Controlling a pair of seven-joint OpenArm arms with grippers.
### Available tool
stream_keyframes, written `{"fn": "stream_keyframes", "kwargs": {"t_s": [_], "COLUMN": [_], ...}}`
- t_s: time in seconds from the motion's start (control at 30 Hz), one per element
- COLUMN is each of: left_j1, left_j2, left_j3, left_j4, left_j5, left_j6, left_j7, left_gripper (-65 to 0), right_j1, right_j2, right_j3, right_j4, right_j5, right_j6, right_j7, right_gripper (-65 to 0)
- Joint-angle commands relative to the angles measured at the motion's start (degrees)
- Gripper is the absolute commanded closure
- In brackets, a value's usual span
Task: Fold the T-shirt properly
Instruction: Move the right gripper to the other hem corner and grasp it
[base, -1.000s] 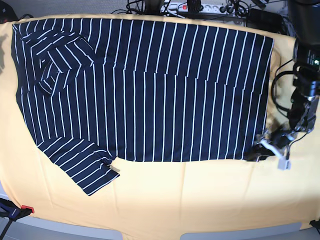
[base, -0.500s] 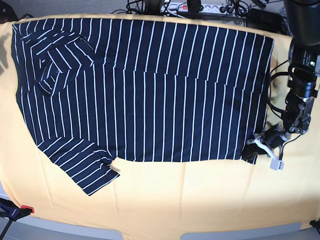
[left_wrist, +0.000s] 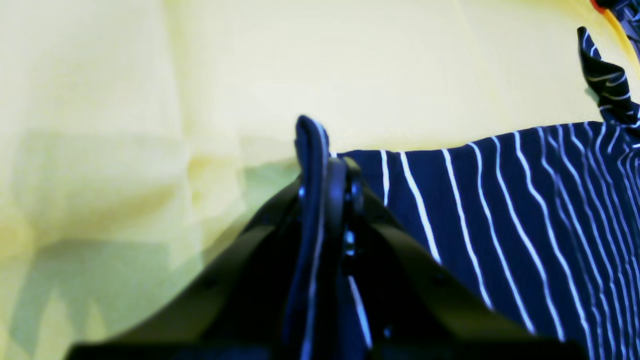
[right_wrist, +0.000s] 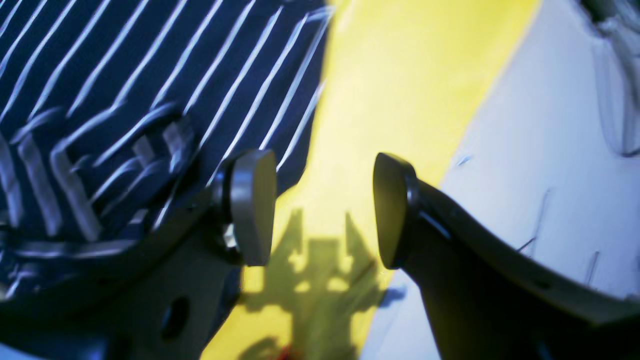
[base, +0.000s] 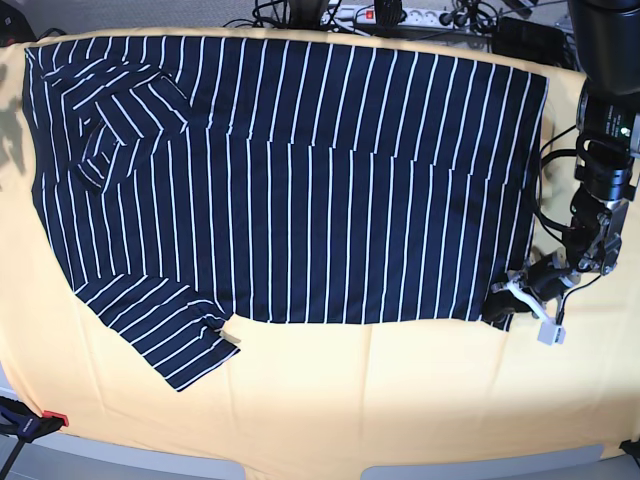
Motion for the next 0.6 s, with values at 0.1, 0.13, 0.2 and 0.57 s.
{"fn": "stream_keyframes", "kwargs": {"t_s": [0.1, 0.13, 0.2, 0.57], "left_j1": [-2.01, -2.01, -1.99, -1.88], "left_j2": [-0.83, -0.83, -0.81, -0.79], "left_j3": [-0.33, -0.33, -0.33, -0.33], "left_j4": [0.57, 0.57, 0.57, 0.57], "left_j5": [-1.14, -1.11, -1.11, -0.87], "left_j6": [-0.52, -0.52, -0.52, -0.52], "left_j7": [-1.09, -1.07, -1.07, -1.05], "left_gripper": [0.0, 0.0, 0.0, 0.0], "right_j1": [9.16, 11.39, 16.04, 45.42], "right_j2": [1.55, 1.33, 0.24, -12.92], "right_j3": [-10.08, -13.29, -19.61, -37.99], "right_j4": [0.42, 0.39, 0.15, -27.63], "right_j5": [-6.99, -9.22, -13.38, -21.11], "right_j6": [-4.04, -5.35, -7.43, -8.09], "right_j7": [4.85, 5.46, 6.38, 9.31], "right_gripper": [-33.4, -33.4, -33.4, -33.4]}}
